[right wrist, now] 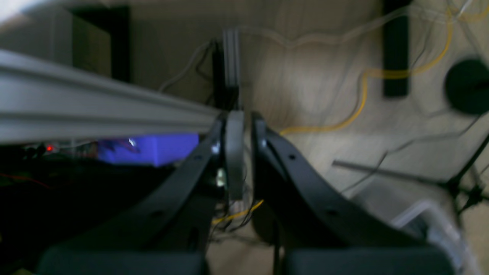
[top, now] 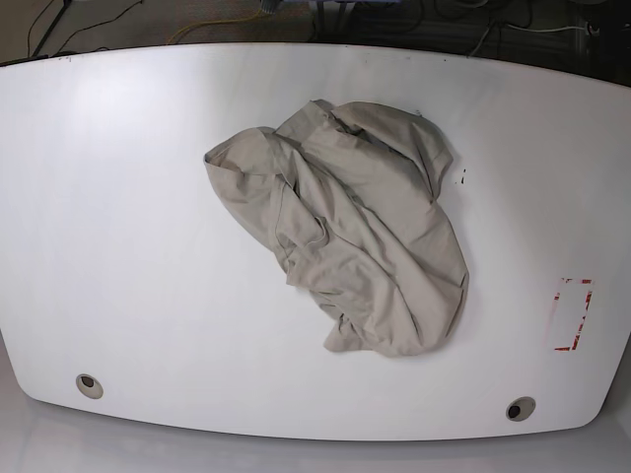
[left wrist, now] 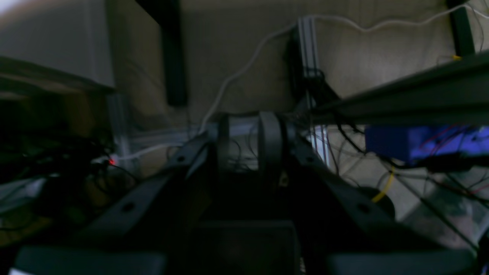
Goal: Layout the t-shirt on the table in an organized manner, then fold the t-shirt properly
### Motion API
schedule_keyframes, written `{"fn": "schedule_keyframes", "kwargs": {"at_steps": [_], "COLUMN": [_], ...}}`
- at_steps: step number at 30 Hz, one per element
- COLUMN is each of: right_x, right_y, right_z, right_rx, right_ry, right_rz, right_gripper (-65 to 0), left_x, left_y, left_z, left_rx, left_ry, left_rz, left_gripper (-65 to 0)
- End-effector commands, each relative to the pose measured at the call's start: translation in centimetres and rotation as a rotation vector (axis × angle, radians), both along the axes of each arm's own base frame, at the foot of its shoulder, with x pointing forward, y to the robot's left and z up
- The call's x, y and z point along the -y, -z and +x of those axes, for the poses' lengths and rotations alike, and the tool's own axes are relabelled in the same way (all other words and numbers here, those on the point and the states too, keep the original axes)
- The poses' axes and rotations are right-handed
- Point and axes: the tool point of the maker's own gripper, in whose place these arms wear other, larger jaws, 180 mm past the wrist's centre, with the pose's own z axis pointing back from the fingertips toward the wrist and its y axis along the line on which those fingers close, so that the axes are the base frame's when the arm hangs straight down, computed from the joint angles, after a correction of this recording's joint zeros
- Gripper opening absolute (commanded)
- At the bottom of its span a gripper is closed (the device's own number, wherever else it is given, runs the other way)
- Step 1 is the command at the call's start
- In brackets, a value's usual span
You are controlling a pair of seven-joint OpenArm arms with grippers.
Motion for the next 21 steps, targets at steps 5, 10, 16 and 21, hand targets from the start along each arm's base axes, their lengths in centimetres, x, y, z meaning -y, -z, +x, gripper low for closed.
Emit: {"fn": "schedule_keyframes", "kwargs": {"at_steps": [5,10,16,21], "right_x": [-0.5,-0.6,-0.7,-0.8], "right_y": [-3.5,-4.3,-4.8,-5.3], "right_z": [2.5,4.5,7.5,9.8], "right_rx": [0.103,0.164,0.254,0.322], "right_ry": [-0.03,-0.038,-0.041,-0.045], "right_rz": [-0.007,-0.009,-0.011,-0.012], "right_gripper": [-62.1,-62.1,-62.1,-62.1], "left_x": [0.1,0.3,-0.5,-1.1], "left_y": [-3.3,-4.0,-4.3,-4.6], "left_z": [1.0,1.6,3.2,5.1], "left_rx": [0.059,0.08,0.131,0.186], "left_ry": [0.008,0.003,-0.063,-0.084], "left_rz": [0.006,-0.006,-0.038,-0.042], "left_gripper": [-53.5,-53.5,-53.5,-53.5]}}
